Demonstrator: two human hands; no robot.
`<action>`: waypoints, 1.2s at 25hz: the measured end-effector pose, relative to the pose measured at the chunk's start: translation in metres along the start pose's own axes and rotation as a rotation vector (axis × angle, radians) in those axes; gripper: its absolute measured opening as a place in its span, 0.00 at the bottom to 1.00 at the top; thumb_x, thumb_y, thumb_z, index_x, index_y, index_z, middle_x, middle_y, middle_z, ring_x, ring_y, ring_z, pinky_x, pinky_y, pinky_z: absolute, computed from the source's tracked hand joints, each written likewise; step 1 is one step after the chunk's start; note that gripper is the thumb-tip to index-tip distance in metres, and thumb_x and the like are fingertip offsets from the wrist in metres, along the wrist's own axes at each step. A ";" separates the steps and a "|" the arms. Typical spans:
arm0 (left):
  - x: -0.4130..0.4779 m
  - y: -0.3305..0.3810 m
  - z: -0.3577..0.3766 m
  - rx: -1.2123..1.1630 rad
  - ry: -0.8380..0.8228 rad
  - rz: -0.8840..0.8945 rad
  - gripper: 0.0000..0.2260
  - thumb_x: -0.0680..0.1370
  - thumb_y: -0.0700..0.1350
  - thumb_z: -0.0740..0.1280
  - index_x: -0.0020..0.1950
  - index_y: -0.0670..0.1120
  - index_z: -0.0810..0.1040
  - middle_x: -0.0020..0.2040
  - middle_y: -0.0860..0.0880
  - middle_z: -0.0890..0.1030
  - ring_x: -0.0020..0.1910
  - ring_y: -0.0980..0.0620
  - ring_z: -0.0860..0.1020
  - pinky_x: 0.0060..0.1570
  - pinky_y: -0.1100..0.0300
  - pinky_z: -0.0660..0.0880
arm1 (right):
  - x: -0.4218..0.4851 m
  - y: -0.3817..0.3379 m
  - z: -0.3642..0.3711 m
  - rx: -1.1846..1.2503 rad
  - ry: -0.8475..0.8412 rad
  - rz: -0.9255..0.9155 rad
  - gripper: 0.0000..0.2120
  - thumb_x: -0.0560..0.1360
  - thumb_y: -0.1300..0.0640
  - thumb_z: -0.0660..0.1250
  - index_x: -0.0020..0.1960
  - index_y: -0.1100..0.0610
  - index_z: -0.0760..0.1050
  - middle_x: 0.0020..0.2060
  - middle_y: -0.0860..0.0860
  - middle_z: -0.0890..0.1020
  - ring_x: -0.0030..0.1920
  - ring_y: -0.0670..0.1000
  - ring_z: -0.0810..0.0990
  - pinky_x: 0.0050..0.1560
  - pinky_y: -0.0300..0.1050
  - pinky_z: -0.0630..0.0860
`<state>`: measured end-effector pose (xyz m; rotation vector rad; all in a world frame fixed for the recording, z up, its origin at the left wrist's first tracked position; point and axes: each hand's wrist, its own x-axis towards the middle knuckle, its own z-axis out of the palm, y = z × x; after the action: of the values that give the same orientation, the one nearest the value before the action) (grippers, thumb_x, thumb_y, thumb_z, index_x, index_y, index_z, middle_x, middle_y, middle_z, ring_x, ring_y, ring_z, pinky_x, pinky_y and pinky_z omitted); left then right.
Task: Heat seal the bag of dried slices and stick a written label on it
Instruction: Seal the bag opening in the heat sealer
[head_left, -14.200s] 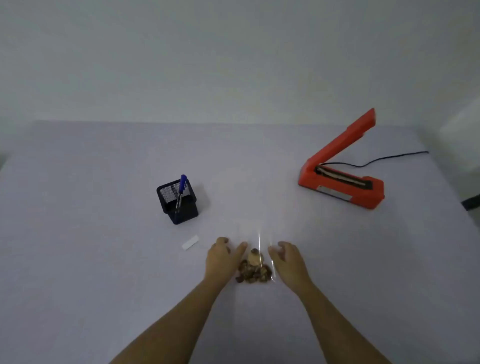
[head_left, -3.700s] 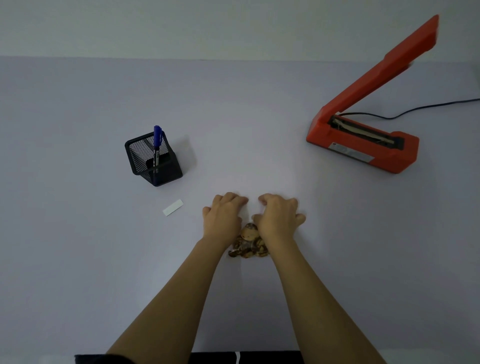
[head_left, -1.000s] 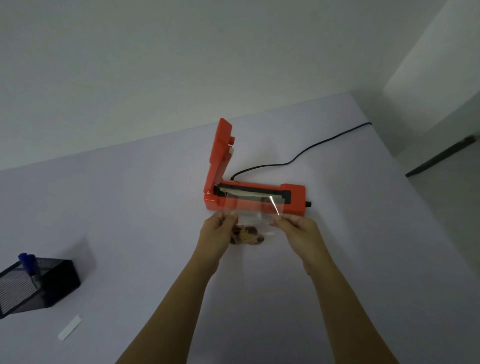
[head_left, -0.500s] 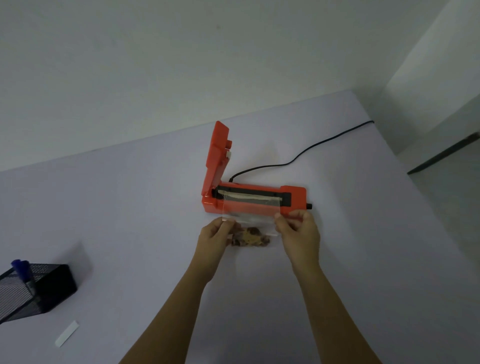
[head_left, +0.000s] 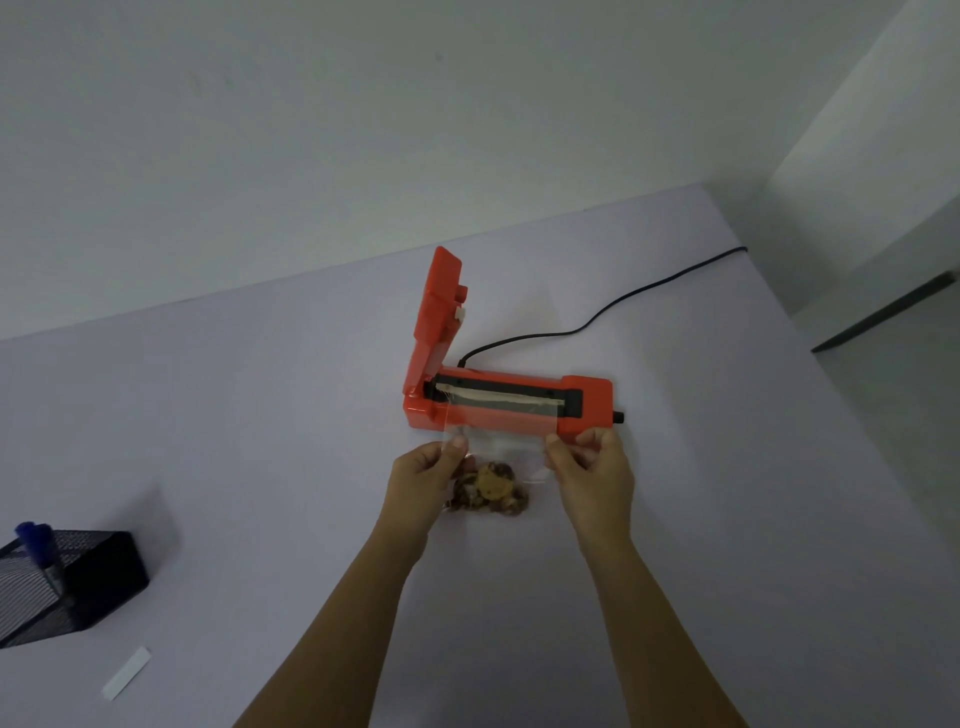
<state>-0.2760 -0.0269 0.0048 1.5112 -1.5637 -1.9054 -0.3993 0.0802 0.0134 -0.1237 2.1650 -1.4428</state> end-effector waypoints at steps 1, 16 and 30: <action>0.000 -0.001 0.000 -0.004 -0.001 -0.003 0.15 0.77 0.52 0.64 0.42 0.43 0.82 0.41 0.46 0.84 0.44 0.50 0.82 0.41 0.61 0.75 | 0.000 0.000 -0.001 -0.004 -0.011 -0.003 0.09 0.73 0.56 0.69 0.45 0.57 0.70 0.37 0.51 0.83 0.38 0.48 0.81 0.35 0.31 0.73; 0.004 -0.004 0.007 0.014 0.033 -0.007 0.15 0.77 0.51 0.64 0.44 0.40 0.82 0.42 0.44 0.84 0.44 0.48 0.81 0.42 0.58 0.78 | 0.006 -0.006 -0.010 -0.233 0.004 -0.123 0.08 0.74 0.54 0.68 0.42 0.55 0.69 0.36 0.49 0.80 0.36 0.45 0.79 0.35 0.30 0.68; 0.007 0.004 0.010 0.012 0.072 -0.031 0.14 0.78 0.49 0.64 0.42 0.41 0.82 0.39 0.47 0.84 0.41 0.51 0.81 0.41 0.61 0.77 | -0.023 -0.164 0.003 -0.401 -0.145 -1.342 0.16 0.78 0.60 0.58 0.65 0.59 0.71 0.66 0.56 0.73 0.69 0.53 0.67 0.70 0.55 0.61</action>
<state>-0.2887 -0.0276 0.0030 1.5999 -1.5326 -1.8394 -0.4124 0.0162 0.1655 -2.0360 2.2007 -1.3936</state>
